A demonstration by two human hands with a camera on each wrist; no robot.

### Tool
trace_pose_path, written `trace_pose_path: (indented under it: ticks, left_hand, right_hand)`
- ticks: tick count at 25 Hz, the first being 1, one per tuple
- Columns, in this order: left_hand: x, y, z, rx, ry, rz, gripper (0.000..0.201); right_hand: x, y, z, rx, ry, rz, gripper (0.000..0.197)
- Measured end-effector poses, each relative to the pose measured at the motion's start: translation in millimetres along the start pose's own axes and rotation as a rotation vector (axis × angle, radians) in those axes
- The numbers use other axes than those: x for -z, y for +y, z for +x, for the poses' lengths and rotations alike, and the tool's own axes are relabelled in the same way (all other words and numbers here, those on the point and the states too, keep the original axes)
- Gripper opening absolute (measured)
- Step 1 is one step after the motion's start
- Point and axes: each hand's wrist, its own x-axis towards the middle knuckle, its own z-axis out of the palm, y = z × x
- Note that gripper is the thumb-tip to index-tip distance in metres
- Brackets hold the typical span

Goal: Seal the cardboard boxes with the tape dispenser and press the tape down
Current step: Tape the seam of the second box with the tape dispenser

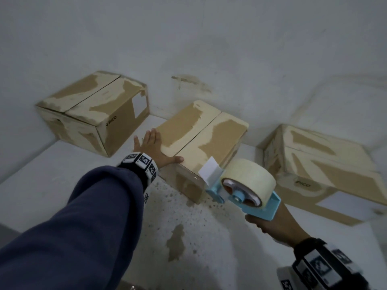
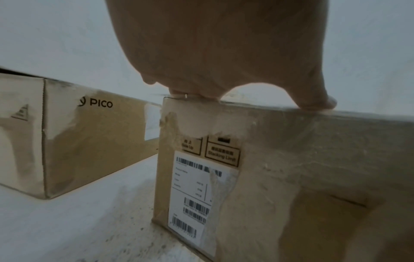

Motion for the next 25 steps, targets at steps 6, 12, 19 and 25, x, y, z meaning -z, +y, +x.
trace_pose_path:
  ticks: [6, 12, 19, 25]
  left_hand:
    - [5.7, 30.6, -31.4, -0.036, 0.155, 0.039, 0.097]
    - [-35.9, 82.6, -57.1, -0.343, 0.023, 0.089, 0.070]
    - [-35.0, 85.9, -59.6, -0.294, -0.001, 0.081, 0.097]
    - [-36.1, 95.7, -61.3, -0.223, -0.001, 0.093, 0.099]
  right_hand:
    - [-5.1, 15.5, 10.4, -0.004, -0.002, 0.032, 0.026]
    - [-4.6, 19.6, 8.9, 0.013, -0.011, 0.068, 0.031]
    - [18.6, 33.4, -4.0, -0.010, -0.023, 0.064, 0.022]
    - [6.5, 40.8, 4.1, -0.075, -0.042, 0.117, 0.019]
